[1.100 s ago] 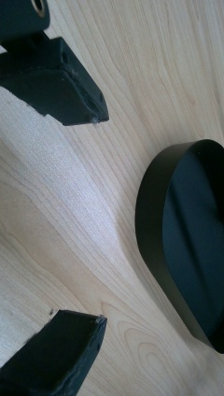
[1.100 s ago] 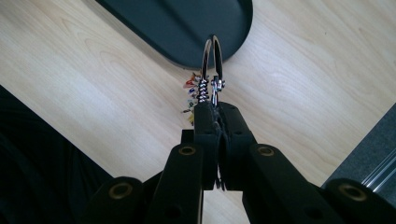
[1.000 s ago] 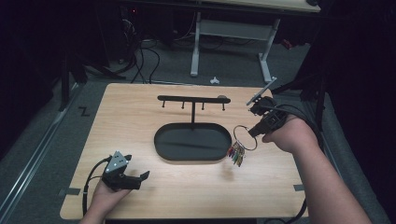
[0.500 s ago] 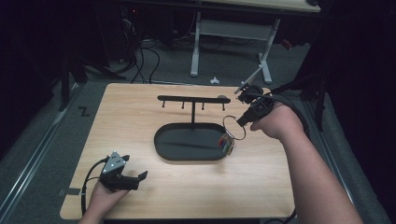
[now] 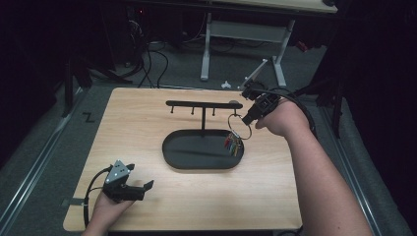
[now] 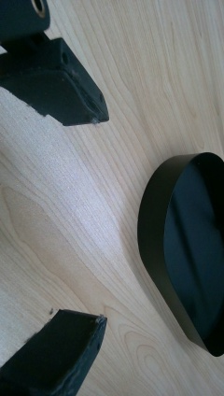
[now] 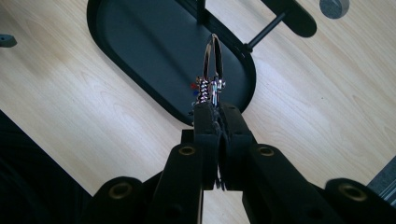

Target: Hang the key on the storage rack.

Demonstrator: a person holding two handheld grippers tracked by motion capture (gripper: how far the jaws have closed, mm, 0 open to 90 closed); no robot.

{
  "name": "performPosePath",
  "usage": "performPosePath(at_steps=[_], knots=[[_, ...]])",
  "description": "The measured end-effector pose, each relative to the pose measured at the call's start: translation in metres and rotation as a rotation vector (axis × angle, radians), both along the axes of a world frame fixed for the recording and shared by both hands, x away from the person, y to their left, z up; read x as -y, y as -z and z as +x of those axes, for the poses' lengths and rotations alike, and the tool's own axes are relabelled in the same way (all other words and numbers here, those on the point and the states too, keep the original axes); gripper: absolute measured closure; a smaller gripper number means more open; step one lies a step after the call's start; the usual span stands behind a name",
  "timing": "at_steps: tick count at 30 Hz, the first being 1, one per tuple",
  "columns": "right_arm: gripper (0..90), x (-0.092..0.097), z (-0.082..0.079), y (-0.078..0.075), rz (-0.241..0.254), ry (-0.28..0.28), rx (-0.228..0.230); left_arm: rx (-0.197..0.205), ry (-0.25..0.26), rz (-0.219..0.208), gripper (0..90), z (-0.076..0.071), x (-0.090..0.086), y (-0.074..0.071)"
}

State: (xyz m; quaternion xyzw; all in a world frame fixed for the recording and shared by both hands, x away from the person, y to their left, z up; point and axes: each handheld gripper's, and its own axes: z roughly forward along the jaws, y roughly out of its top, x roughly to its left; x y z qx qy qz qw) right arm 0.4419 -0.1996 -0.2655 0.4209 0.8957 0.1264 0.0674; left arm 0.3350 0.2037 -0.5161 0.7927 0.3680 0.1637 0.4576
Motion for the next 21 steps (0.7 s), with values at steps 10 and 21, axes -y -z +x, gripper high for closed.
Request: performPosePath(at_steps=[10, 21], knots=[[87.7, -0.002, 0.015, 0.004, -0.013, 0.006, -0.007, -0.001, 0.005, 0.004, 4.3, -0.001, 0.0, 0.0], [87.7, -0.002, 0.035, 0.01, -0.015, 0.027, -0.023, -0.004, -0.004, -0.001, 4.6, 0.001, -0.003, 0.0]])
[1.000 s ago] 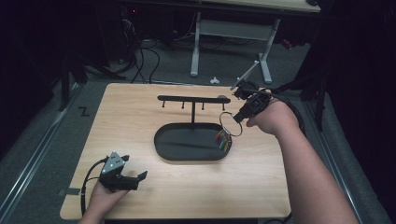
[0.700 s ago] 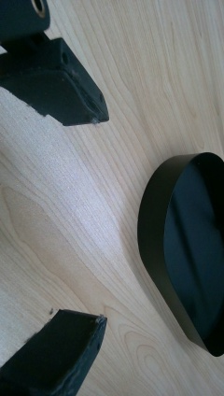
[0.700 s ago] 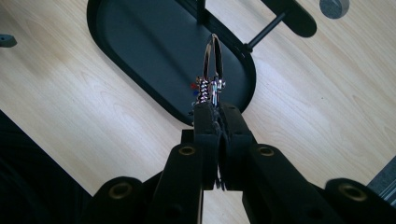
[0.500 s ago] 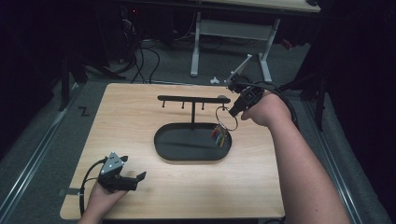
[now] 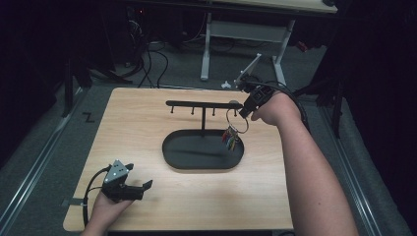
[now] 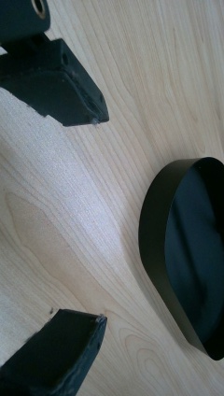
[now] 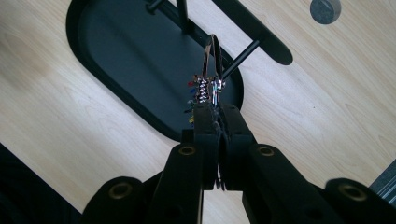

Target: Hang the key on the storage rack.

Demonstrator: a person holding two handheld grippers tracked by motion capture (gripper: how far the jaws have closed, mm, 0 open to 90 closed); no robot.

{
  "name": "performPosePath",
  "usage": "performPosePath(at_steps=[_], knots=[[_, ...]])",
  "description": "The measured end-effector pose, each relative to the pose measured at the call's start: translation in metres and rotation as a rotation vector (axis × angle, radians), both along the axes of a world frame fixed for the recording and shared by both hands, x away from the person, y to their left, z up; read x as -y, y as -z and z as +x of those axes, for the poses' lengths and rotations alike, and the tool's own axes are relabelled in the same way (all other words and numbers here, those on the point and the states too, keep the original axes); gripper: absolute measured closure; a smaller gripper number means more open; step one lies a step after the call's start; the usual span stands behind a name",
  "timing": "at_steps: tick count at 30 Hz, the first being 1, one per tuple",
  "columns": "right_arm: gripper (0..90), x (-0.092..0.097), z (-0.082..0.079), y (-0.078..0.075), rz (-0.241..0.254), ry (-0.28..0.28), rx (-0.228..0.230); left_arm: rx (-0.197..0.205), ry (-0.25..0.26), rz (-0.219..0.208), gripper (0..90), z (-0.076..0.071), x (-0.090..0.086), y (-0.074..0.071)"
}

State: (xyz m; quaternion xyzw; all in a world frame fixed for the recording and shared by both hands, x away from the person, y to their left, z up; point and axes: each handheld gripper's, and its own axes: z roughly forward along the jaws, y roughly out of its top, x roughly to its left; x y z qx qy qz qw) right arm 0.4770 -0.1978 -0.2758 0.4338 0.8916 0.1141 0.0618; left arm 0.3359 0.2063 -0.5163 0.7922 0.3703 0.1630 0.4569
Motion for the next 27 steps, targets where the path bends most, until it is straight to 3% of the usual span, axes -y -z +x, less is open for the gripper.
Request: performPosePath(at_steps=[5, 15, 27], knots=[[87.7, 0.002, 0.01, 0.008, 0.02, 0.014, -0.017, 0.004, 0.005, 0.001, 4.6, 0.0, 0.0, -0.001], [87.7, 0.006, 0.022, 0.023, 0.014, 0.026, -0.044, 0.004, 0.008, 0.002, 4.6, -0.001, 0.001, -0.001], [86.0, 0.006, 0.033, 0.027, 0.035, 0.036, -0.049, 0.001, 0.007, 0.006, 4.6, 0.0, 0.001, 0.0]])
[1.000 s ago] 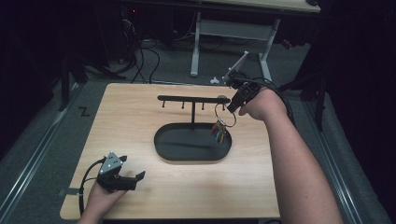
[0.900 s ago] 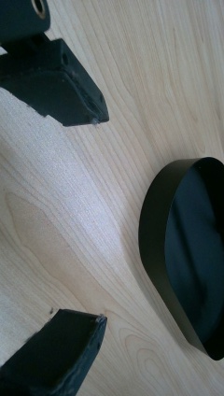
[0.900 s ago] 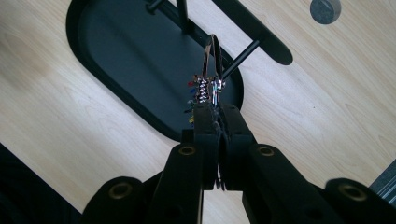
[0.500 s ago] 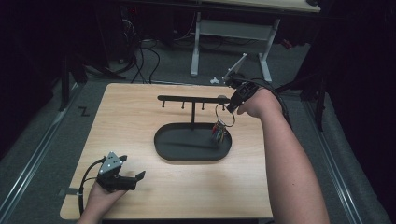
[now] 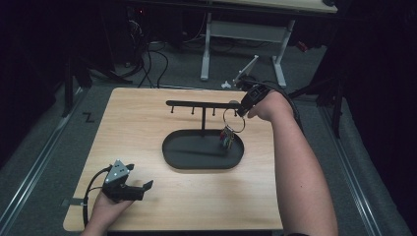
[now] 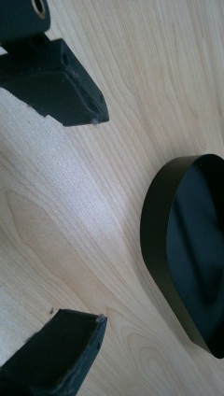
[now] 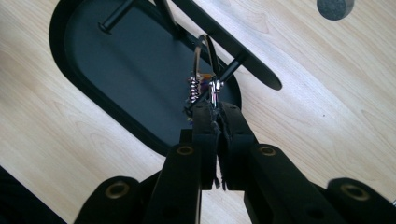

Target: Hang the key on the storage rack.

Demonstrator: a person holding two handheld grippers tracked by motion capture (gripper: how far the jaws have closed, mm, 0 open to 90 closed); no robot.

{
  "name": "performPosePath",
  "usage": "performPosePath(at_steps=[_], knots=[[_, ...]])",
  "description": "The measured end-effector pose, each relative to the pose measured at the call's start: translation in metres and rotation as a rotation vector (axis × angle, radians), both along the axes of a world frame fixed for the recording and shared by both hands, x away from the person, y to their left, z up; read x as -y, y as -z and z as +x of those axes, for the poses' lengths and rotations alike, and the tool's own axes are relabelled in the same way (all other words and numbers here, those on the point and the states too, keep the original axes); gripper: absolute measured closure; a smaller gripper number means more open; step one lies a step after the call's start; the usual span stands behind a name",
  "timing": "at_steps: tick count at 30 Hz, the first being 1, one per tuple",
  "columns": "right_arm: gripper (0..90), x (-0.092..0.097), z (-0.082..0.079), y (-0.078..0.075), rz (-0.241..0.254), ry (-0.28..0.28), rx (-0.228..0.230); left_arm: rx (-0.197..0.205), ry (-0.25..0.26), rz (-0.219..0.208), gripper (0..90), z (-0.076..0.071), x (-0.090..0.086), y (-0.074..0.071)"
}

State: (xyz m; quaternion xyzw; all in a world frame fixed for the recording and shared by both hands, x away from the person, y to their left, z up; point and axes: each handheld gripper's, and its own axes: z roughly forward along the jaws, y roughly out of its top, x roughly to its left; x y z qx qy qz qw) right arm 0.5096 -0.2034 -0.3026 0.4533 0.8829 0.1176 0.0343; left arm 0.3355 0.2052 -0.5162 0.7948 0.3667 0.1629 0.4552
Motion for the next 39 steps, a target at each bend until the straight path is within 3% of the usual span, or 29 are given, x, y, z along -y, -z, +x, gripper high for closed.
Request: performPosePath(at_steps=[9, 16, 28, 33, 39], knots=[[81.8, 0.003, -0.003, -0.004, -0.021, 0.036, 0.038, 0.0, -0.003, -0.003, 4.6, 0.0, 0.0, 0.0], [79.0, 0.002, -0.009, -0.004, -0.02, 0.028, 0.058, -0.001, -0.001, 0.001, 4.6, 0.0, 0.0, 0.0], [56.6, 0.005, -0.012, 0.002, -0.015, 0.079, 0.057, -0.004, -0.006, 0.003, 4.6, 0.0, 0.0, 0.001], [48.2, 0.008, -0.019, 0.001, -0.017, 0.091, 0.066, -0.006, -0.002, 0.006, 4.7, 0.0, 0.0, 0.001], [31.4, 0.013, -0.035, 0.012, -0.016, 0.102, 0.073, -0.006, 0.0, 0.013, 4.6, 0.0, 0.003, 0.001]])
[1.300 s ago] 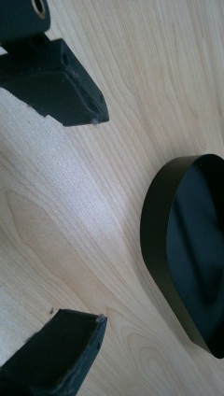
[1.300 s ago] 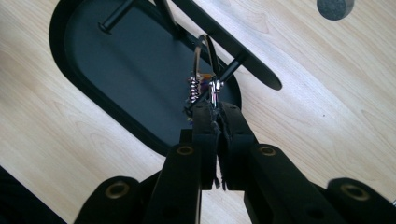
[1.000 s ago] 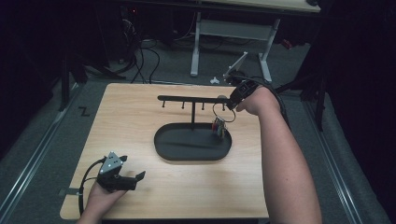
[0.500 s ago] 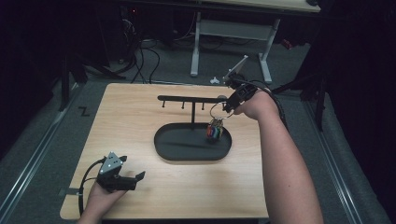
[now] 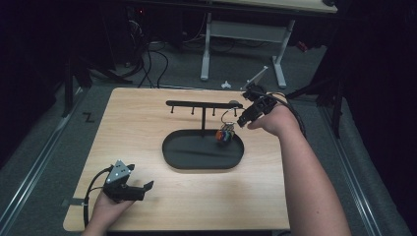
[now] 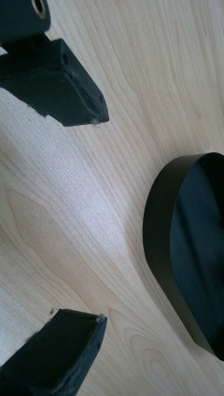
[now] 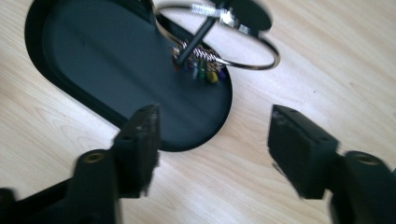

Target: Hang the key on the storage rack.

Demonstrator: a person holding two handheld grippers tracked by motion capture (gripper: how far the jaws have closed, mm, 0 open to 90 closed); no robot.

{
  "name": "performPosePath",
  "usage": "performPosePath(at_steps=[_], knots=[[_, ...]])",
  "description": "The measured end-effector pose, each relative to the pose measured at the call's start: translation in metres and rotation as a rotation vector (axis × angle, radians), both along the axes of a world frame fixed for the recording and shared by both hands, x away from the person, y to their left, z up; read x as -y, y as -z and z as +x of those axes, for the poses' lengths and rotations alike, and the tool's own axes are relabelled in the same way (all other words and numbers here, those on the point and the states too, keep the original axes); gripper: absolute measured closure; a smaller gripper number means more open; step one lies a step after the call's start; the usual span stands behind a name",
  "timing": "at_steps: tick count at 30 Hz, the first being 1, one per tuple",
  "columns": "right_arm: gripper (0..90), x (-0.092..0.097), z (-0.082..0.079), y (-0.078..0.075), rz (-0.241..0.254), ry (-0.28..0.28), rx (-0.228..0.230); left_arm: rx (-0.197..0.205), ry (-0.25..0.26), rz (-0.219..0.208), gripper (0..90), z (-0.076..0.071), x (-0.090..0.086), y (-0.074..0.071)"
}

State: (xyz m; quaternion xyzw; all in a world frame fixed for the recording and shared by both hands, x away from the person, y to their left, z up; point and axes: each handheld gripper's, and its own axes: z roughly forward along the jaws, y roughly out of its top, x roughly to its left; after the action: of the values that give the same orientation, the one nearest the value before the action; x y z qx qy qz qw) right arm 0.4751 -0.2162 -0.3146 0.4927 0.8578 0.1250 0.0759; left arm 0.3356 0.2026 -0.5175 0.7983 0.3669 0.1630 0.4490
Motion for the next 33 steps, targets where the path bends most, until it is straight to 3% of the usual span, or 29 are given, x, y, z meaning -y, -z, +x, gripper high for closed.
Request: performPosePath(at_steps=[7, 11, 15, 18, 22, 27, 31, 33], knots=[[16.8, 0.005, -0.016, 0.016, 0.013, 0.027, 0.011, 0.001, -0.002, 0.006, 4.6, 0.0, 0.001, 0.0], [17.4, 0.006, -0.025, 0.03, -0.017, 0.021, 0.009, -0.001, 0.007, 0.009, 4.4, 0.0, 0.002, 0.001], [16.8, 0.008, -0.032, 0.044, -0.014, 0.041, 0.01, -0.004, 0.012, 0.014, 4.5, 0.0, 0.004, 0.002], [16.5, 0.009, -0.038, 0.058, -0.044, 0.045, 0.032, -0.002, 0.016, 0.022, 4.5, 0.0, 0.005, 0.003], [14.9, 0.014, -0.046, 0.075, -0.037, 0.053, 0.075, 0.001, 0.024, 0.019, 4.9, 0.0, 0.006, 0.003], [14.8, 0.022, -0.062, 0.103, -0.023, 0.087, 0.111, 0.002, 0.031, 0.027, 5.7, -0.001, 0.007, 0.003], [14.7, 0.031, -0.081, 0.132, 0.043, 0.125, 0.1, 0.007, 0.045, 0.037, 7.6, -0.002, 0.01, 0.005], [14.8, 0.034, -0.091, 0.143, 0.064, 0.147, 0.118, 0.012, 0.047, 0.038, 8.3, -0.002, 0.011, 0.004]])
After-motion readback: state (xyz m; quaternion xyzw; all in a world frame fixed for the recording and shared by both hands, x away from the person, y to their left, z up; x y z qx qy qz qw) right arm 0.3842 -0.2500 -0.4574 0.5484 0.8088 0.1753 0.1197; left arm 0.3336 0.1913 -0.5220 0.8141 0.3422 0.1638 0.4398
